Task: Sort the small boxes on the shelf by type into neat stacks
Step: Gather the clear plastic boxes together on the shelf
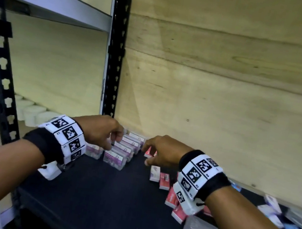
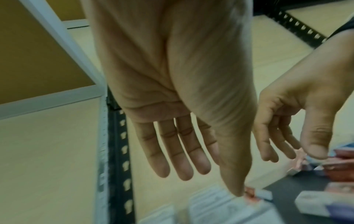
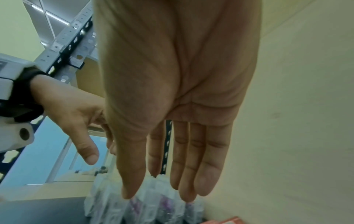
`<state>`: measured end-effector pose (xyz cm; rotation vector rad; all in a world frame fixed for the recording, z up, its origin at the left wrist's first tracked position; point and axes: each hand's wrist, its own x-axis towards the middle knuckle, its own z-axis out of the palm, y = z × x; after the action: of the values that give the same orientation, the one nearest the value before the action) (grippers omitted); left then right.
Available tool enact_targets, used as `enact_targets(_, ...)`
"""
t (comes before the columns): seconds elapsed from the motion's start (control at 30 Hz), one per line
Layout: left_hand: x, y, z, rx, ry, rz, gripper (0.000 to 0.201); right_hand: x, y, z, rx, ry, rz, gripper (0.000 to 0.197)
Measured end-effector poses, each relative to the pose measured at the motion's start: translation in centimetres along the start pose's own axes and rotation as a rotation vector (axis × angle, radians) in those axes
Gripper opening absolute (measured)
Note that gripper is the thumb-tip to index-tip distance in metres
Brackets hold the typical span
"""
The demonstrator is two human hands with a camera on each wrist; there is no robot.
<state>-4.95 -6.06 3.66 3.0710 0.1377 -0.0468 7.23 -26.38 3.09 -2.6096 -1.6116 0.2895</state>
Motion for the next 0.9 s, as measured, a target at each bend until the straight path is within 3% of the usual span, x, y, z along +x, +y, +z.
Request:
enact_targets(0.23, 1.7, 10.6, -0.6, -0.021, -0.047, 0.195, 0.027, -8.1, 6.6, -1.6, -0.015, 0.003, 0.227, 0.04)
enact_targets(0.47, 3.5, 19.6, 1.4, -0.018, -0.191, 0.371, 0.035, -18.0, 12.7, -2.1, 0.025, -0.001, 0.466, 0.038)
enact_targets(0.73, 3.8, 23.8, 3.4, 0.037, -0.345, 0.424, 0.054, -25.0, 15.7, 0.0, 0.049, -0.043, 0.655, 0.032)
enact_targets(0.9, 3.8, 24.3, 4.6, 0.022, -0.408, 0.367, 0.056, -27.1, 16.1, 1.8, 0.038, -0.093, 0.752, 0.047)
